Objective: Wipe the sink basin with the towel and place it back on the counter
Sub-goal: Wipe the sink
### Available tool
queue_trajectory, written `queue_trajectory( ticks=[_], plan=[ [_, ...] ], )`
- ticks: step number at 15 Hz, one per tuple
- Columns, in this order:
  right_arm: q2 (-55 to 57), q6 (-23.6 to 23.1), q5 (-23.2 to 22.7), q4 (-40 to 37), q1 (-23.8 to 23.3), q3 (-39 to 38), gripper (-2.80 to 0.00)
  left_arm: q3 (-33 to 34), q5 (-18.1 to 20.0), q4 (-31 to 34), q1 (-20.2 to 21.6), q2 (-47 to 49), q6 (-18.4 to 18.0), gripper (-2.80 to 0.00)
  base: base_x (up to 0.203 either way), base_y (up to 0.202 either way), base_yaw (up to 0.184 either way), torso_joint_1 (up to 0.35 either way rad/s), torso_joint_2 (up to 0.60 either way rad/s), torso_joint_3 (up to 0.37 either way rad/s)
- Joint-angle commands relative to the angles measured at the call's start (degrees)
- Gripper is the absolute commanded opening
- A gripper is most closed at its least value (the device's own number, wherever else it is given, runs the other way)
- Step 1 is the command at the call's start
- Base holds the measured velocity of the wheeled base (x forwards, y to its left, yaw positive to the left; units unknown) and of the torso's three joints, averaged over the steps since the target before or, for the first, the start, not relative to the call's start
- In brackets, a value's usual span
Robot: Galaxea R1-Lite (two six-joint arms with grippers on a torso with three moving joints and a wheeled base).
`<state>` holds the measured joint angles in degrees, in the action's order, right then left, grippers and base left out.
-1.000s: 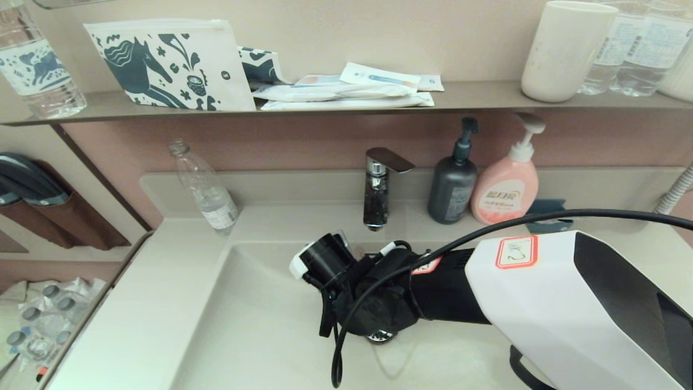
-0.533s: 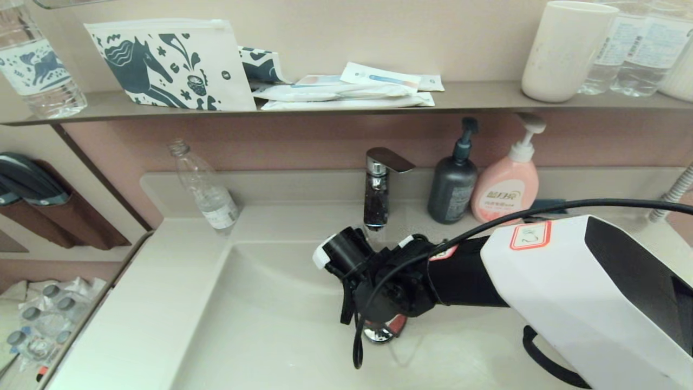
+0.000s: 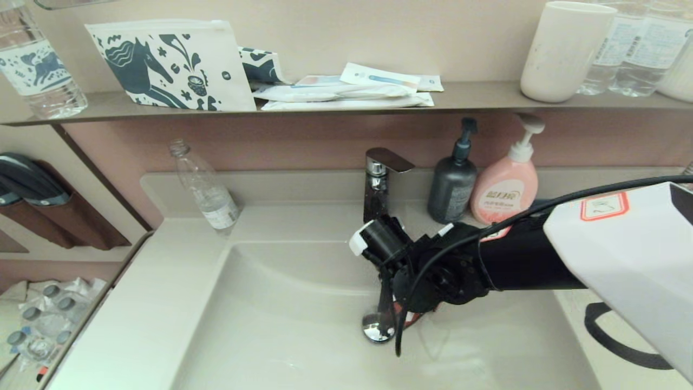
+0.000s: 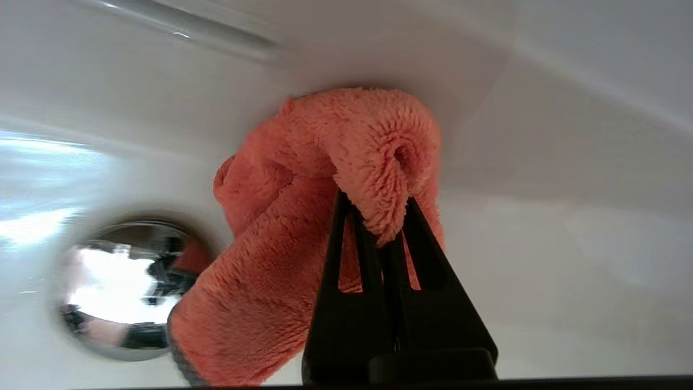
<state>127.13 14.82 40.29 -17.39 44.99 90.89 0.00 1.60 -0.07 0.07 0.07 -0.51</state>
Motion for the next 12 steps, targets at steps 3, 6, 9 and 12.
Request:
queue_trajectory(
  ticks=[3,6,9,12],
  plan=[
    [-6.93,-0.05,0.16,2.85,-2.65,-8.3,-2.8,0.0,-0.01,-0.01,0.01,0.01,-0.01,-2.8,0.0,0.0,0.0,0.0,0.0,0.0],
    [-8.94,0.11,-0.01,2.98,-4.46,-9.31,-2.8,0.0,0.02,-0.01,0.01,0.01,-0.01,-2.8,0.0,0.0,0.0,0.0,0.0,0.0],
    [-8.99,0.12,-0.33,2.88,-2.27,-9.33,-2.8,0.0,-0.01,-0.01,0.01,0.01,-0.01,-2.8,0.0,0.0,0.0,0.0,0.0,0.0],
    [-7.97,0.12,-1.57,2.84,2.11,-9.71,-2.8,0.0,-0.01,-0.01,0.01,0.01,-0.01,-2.8,0.0,0.0,0.0,0.0,0.0,0.0]
  ],
)
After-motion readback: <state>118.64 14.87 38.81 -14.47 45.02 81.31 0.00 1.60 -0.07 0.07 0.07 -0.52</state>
